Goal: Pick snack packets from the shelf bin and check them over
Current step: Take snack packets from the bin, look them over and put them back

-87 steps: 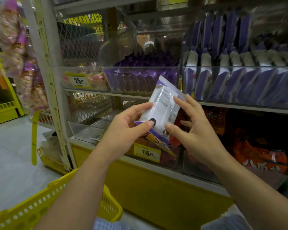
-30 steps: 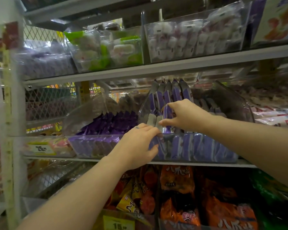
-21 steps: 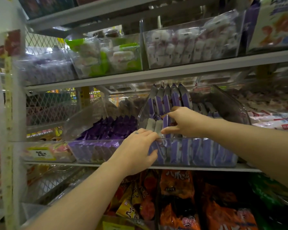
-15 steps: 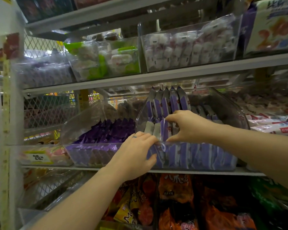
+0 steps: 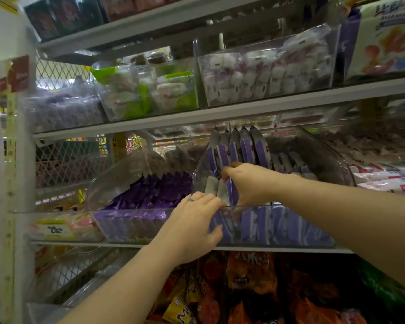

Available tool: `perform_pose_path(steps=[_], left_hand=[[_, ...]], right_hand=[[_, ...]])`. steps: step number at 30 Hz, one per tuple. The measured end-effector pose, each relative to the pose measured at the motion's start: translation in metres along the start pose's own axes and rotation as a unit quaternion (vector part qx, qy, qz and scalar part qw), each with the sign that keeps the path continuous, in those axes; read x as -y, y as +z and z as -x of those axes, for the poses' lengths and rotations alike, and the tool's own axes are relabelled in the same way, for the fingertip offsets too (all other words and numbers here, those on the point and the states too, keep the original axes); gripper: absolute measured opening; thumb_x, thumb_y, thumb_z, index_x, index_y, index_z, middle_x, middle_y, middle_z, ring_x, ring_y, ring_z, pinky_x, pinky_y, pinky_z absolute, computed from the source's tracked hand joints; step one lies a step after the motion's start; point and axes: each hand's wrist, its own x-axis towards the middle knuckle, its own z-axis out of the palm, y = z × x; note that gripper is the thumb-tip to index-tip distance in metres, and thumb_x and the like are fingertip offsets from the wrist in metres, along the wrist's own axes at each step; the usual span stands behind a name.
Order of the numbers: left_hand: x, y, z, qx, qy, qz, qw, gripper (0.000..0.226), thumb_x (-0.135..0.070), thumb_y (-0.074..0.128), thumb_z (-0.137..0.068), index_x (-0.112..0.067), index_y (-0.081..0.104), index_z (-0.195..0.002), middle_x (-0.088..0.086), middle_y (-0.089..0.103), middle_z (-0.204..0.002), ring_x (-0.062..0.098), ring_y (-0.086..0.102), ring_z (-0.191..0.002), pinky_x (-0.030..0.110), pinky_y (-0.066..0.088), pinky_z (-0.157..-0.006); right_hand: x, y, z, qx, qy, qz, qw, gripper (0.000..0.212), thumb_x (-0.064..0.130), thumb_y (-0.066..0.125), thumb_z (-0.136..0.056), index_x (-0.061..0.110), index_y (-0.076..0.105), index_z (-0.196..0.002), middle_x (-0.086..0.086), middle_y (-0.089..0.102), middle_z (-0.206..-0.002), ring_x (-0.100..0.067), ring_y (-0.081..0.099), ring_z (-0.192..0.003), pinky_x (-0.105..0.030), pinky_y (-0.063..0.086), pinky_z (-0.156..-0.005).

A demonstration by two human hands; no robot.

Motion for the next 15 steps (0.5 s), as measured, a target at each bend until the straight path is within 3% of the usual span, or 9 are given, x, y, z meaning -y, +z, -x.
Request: perform_pose_path(steps=[4,6,9,10,12,15], left_hand=[[0.000,0.000,0.001,-0.002,-0.003,0.009,1.000,0.031,-0.037,0.055,-0.090,-0.031,0.054,-0.120,-0.016,0.056,-0.113,0.006,0.042,-0.111,0.022,0.029,-0.096],[-0.001,0.000,0.001,-0.008,-0.009,0.028,1.000,0.033,-0.035,0.056,-0.090,-0.032,0.052,-0.122,-0.017,0.056,-0.114,0.004,0.042,-0.110,0.020,0.029,-0.096],[-0.003,0.001,0.002,-0.024,-0.045,0.087,0.995,0.040,-0.031,0.057,-0.089,-0.036,0.044,-0.127,-0.021,0.053,-0.118,-0.008,0.036,-0.104,0.020,0.027,-0.099],[-0.006,0.001,0.002,-0.027,-0.055,0.095,0.994,0.044,-0.031,0.057,-0.090,-0.037,0.041,-0.130,-0.021,0.051,-0.123,-0.009,0.035,-0.108,0.023,0.024,-0.107],[-0.011,0.002,0.001,-0.031,-0.061,0.087,0.994,0.050,-0.031,0.055,-0.090,-0.039,0.035,-0.136,-0.021,0.045,-0.136,-0.004,0.035,-0.125,0.034,0.002,-0.121],[-0.017,0.002,-0.002,-0.021,-0.039,0.054,0.998,0.047,-0.034,0.054,-0.089,-0.040,0.041,-0.135,-0.023,0.045,-0.140,-0.003,0.028,-0.136,0.041,-0.020,-0.117]], right_hand=[[-0.006,-0.015,0.011,0.044,-0.004,-0.109,0.993,0.060,0.056,0.075,-0.071,0.024,0.060,-0.120,0.017,0.058,-0.098,-0.003,0.058,-0.090,-0.017,0.048,-0.077],[-0.008,-0.021,0.020,0.067,0.005,-0.142,0.988,0.046,0.061,0.062,-0.081,0.027,0.064,-0.112,0.018,0.063,-0.094,0.002,0.062,-0.087,-0.019,0.050,-0.077],[-0.004,-0.018,0.033,0.093,0.013,-0.152,0.984,0.036,0.059,0.040,-0.094,0.034,0.065,-0.088,0.016,0.063,-0.079,0.008,0.058,-0.069,-0.016,0.042,-0.064],[-0.002,-0.016,0.036,0.108,0.017,-0.154,0.982,0.039,0.057,0.036,-0.096,0.033,0.066,-0.091,0.016,0.063,-0.082,0.008,0.058,-0.072,-0.017,0.042,-0.067],[-0.001,-0.018,0.041,0.141,0.020,-0.156,0.977,0.044,0.052,0.033,-0.099,0.026,0.067,-0.110,0.007,0.065,-0.100,-0.002,0.058,-0.088,-0.024,0.043,-0.080],[-0.007,-0.030,0.048,0.117,-0.011,-0.135,0.984,0.030,0.037,0.043,-0.101,0.025,0.068,-0.113,0.002,0.068,-0.101,-0.007,0.058,-0.085,-0.022,0.044,-0.076]])
